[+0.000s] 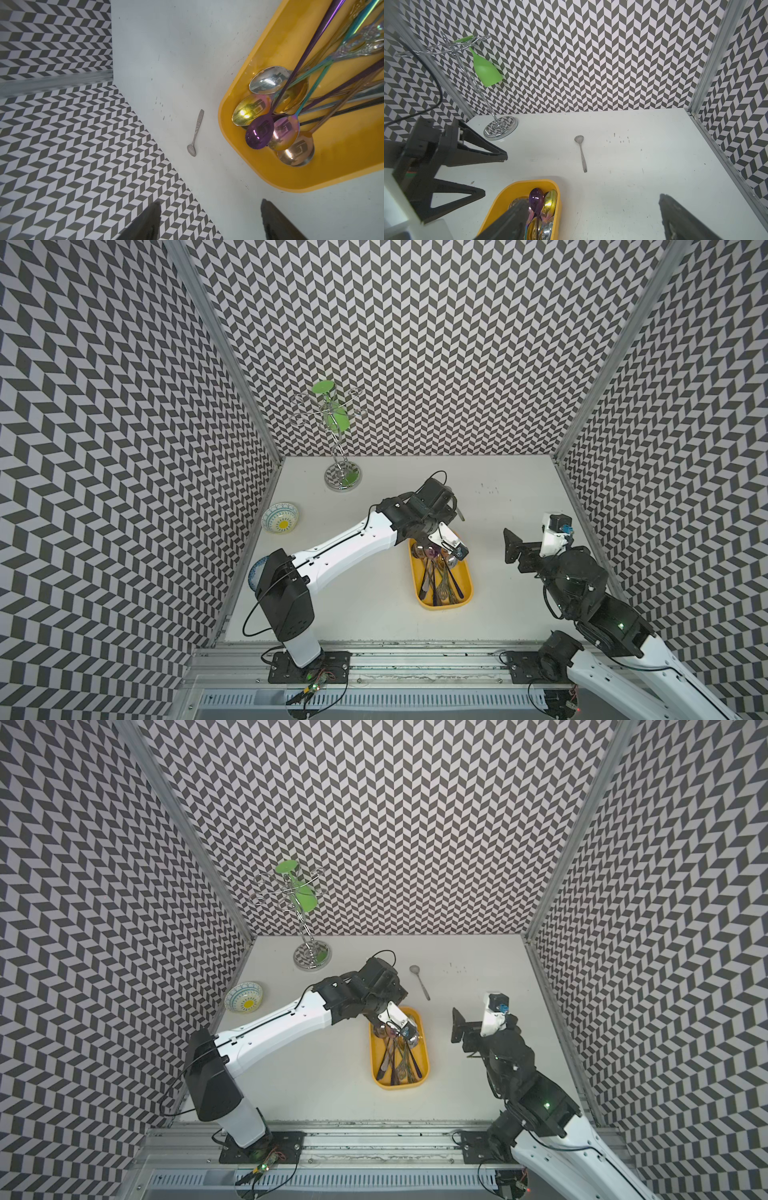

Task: Put the spoon into the storage box
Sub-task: Place the spoon in the storage box, then pick up the spoon from the center of the board.

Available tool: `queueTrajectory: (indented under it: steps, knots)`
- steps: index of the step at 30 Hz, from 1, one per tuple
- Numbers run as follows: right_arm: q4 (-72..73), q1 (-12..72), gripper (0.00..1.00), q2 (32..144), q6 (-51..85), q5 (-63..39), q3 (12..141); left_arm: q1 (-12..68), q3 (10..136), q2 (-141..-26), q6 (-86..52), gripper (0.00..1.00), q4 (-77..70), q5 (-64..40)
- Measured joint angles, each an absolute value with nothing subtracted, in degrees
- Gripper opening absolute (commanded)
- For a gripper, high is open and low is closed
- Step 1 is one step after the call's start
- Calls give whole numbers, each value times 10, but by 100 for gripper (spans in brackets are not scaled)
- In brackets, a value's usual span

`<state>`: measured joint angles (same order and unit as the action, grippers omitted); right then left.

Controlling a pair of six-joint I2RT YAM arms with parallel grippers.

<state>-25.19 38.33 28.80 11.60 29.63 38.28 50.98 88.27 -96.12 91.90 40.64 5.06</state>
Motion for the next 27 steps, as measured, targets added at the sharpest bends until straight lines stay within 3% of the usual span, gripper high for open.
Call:
queueTrajectory:
  steps: [12, 27]
  knots:
    - [-252, 383, 99, 304, 116, 296, 383, 498, 876, -895, 843, 100, 335, 63]
    - [-253, 376, 99, 518, 136, 267, 470, 393, 779, -765, 619, 100, 252, 77]
